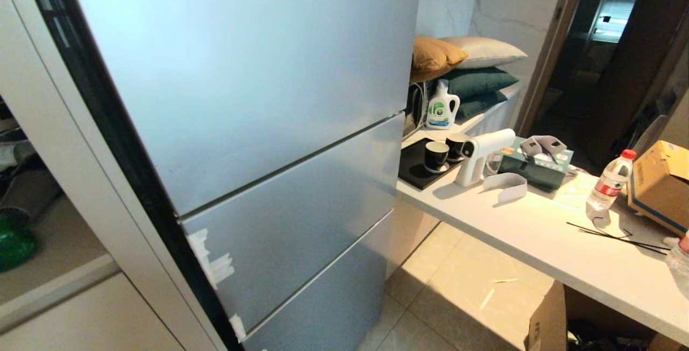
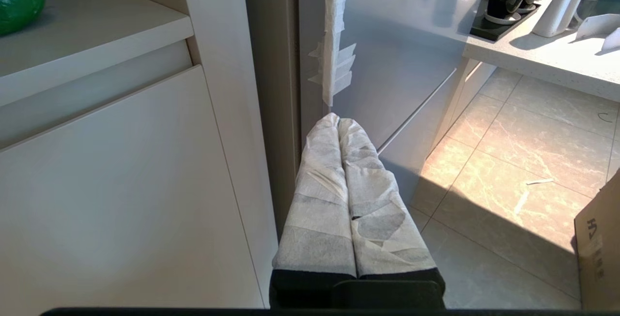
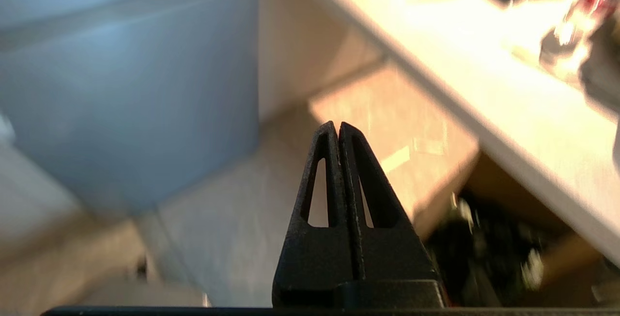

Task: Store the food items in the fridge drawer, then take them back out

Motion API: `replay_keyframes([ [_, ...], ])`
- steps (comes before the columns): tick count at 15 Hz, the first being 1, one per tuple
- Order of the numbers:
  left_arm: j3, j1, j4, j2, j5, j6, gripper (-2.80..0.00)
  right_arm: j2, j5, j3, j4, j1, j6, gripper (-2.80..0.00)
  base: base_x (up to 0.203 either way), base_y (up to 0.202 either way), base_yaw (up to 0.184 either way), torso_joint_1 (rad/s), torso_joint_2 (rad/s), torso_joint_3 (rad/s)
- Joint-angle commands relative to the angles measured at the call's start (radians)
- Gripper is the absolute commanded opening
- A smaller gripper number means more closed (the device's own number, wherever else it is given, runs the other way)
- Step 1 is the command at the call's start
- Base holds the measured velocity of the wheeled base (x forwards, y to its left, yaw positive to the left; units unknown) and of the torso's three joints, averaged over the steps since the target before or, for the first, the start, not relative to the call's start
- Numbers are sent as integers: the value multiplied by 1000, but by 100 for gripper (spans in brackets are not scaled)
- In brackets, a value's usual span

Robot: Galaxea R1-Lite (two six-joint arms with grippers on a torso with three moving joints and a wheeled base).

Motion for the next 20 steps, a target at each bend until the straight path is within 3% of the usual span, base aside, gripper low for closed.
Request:
replay_keyframes([
  [1,11,0,0,0,0,0,-280,-88,-24,0,40,16,0,-280,0,0,0,0,0,0],
  [4,11,0,0,0,0,0,-280,-251,-33,3,26,4,11,-280,0,0,0,0,0,0],
  [20,11,0,0,0,0,0,-280,-244,-45,4,26,0,51,-280,0,0,0,0,0,0],
])
